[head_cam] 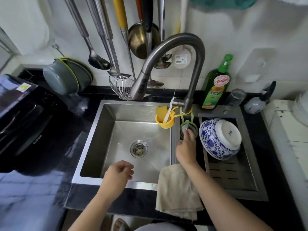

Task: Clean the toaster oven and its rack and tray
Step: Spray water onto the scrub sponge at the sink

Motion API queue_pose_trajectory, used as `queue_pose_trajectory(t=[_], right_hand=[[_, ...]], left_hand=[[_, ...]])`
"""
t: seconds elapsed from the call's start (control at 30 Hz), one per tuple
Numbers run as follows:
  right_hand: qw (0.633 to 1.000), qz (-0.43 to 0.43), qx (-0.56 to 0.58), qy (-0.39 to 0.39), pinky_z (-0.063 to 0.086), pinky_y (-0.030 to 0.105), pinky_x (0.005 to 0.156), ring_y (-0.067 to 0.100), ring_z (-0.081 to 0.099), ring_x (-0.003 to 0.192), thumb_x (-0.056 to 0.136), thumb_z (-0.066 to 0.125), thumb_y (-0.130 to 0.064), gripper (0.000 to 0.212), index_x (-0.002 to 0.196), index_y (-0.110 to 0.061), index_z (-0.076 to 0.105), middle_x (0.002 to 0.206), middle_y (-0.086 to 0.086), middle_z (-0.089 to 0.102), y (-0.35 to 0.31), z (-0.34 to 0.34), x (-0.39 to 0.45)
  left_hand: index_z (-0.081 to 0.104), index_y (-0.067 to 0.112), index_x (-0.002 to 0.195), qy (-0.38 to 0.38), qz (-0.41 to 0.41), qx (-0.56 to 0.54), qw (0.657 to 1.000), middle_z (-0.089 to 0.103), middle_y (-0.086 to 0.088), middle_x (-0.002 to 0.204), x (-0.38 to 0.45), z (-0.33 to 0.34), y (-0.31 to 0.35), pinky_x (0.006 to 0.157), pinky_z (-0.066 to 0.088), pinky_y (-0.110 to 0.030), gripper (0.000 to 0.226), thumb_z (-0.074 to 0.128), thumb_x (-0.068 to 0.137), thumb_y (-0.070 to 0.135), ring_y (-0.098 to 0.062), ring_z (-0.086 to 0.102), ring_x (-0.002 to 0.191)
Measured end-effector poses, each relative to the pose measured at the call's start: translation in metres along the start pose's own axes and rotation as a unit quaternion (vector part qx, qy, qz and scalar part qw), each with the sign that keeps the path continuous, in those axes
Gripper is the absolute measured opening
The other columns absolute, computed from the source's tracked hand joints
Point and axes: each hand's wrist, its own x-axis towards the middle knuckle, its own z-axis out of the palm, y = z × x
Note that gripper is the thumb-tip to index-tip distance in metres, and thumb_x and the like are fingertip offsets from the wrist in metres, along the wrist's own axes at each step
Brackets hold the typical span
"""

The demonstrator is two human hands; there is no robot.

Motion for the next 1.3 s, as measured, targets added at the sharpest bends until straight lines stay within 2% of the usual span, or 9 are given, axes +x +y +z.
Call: queue_pose_trajectory(t=[0.13, 0.3, 0.47, 0.57, 0.7, 0.87, 0.97, 1.13, 1.3], right_hand=[[0.979, 0.031, 0.199, -0.011, 0.031, 0.033, 0.117, 0.015, 0.038, 0.14, 0.1, 0.05, -0.008, 0.042, 0.142, -0.01, 0.05, 0.149, 0.0, 0.042, -0.031, -0.06, -0.045], [0.832, 0.103, 0.533, -0.114, 0.045, 0.033, 0.103, 0.016, 0.065, 0.117, 0.098, 0.049, -0.004, 0.032, 0.124, -0.008, 0.065, 0.12, 0.003, 0.071, -0.066, -0.122, -0.098], [0.731, 0.183, 0.631, -0.184, 0.044, 0.045, 0.107, 0.03, 0.066, 0.114, 0.1, 0.043, -0.006, 0.032, 0.124, 0.004, 0.06, 0.123, 0.016, 0.068, -0.047, -0.144, -0.093], [0.776, 0.205, 0.576, -0.156, 0.052, 0.042, 0.097, 0.028, 0.07, 0.106, 0.1, 0.046, -0.003, 0.026, 0.119, -0.001, 0.064, 0.12, 0.014, 0.07, -0.019, -0.141, -0.085], [0.888, 0.213, 0.404, -0.046, 0.058, 0.042, 0.09, 0.022, 0.07, 0.093, 0.093, 0.056, -0.003, 0.02, 0.106, -0.009, 0.069, 0.107, 0.016, 0.07, 0.014, -0.149, -0.033], [0.934, 0.155, 0.245, 0.207, 0.05, 0.037, 0.082, 0.028, 0.063, 0.092, 0.085, 0.053, -0.006, 0.015, 0.093, -0.009, 0.066, 0.093, 0.01, 0.066, 0.054, -0.191, 0.111], [0.911, 0.209, 0.191, 0.299, 0.051, 0.046, 0.095, 0.036, 0.06, 0.114, 0.09, 0.054, -0.014, 0.035, 0.122, 0.001, 0.061, 0.121, 0.02, 0.064, 0.079, -0.218, 0.175], [0.922, 0.268, 0.159, 0.232, 0.052, 0.047, 0.095, 0.035, 0.061, 0.114, 0.075, 0.059, -0.049, 0.069, 0.135, -0.016, 0.051, 0.126, 0.011, 0.062, 0.123, -0.226, 0.231], [0.937, 0.26, 0.106, 0.206, 0.047, 0.042, 0.097, 0.039, 0.057, 0.119, 0.096, 0.049, -0.049, 0.056, 0.138, -0.013, 0.051, 0.134, 0.018, 0.057, 0.128, -0.242, 0.254]], left_hand=[[0.065, 0.035, 0.115, -0.054, 0.144, 0.046, 0.987, 0.067, 0.007, 0.12, -0.009, 0.025, 0.028, 0.092, 0.05, -0.024, 0.033, 0.067, 0.096, 0.009, -0.009, 0.065, 0.107], [0.003, 0.049, 0.161, -0.018, 0.401, 0.276, 0.873, 0.01, 0.001, 0.17, 0.001, 0.068, 0.058, 0.124, 0.016, -0.043, 0.115, 0.084, 0.082, 0.034, -0.022, 0.013, 0.155], [0.07, 0.036, 0.124, -0.001, 0.369, 0.114, 0.922, 0.073, 0.021, 0.111, 0.011, 0.084, 0.071, 0.094, 0.054, -0.038, 0.049, 0.067, 0.088, 0.003, -0.005, 0.068, 0.102], [0.075, 0.019, 0.094, -0.03, 0.124, -0.043, 0.991, 0.077, 0.005, 0.081, 0.005, 0.099, 0.084, 0.068, 0.054, -0.029, 0.019, 0.061, 0.099, 0.007, -0.014, 0.069, 0.074], [0.068, 0.002, 0.112, -0.064, -0.076, -0.257, 0.961, 0.079, -0.01, 0.088, 0.016, 0.114, 0.105, 0.065, 0.056, -0.033, 0.019, 0.055, 0.104, 0.013, -0.021, 0.074, 0.075], [0.062, 0.003, 0.126, -0.075, -0.076, -0.317, 0.943, 0.075, -0.018, 0.115, 0.025, 0.128, 0.136, 0.09, 0.058, -0.047, 0.026, 0.049, 0.106, 0.015, -0.034, 0.071, 0.106], [0.062, 0.003, 0.126, -0.089, -0.079, -0.336, 0.934, 0.073, -0.02, 0.12, 0.028, 0.14, 0.156, 0.094, 0.057, -0.048, 0.027, 0.049, 0.107, 0.016, -0.034, 0.07, 0.106], [0.066, 0.008, 0.118, -0.11, -0.081, -0.371, 0.918, 0.078, -0.011, 0.1, 0.027, 0.154, 0.181, 0.088, 0.057, -0.046, 0.025, 0.048, 0.108, 0.022, -0.03, 0.07, 0.101], [0.067, 0.007, 0.116, -0.113, -0.076, -0.37, 0.919, 0.077, -0.008, 0.089, 0.03, 0.153, 0.175, 0.077, 0.058, -0.044, 0.026, 0.049, 0.108, 0.024, -0.027, 0.071, 0.09]])
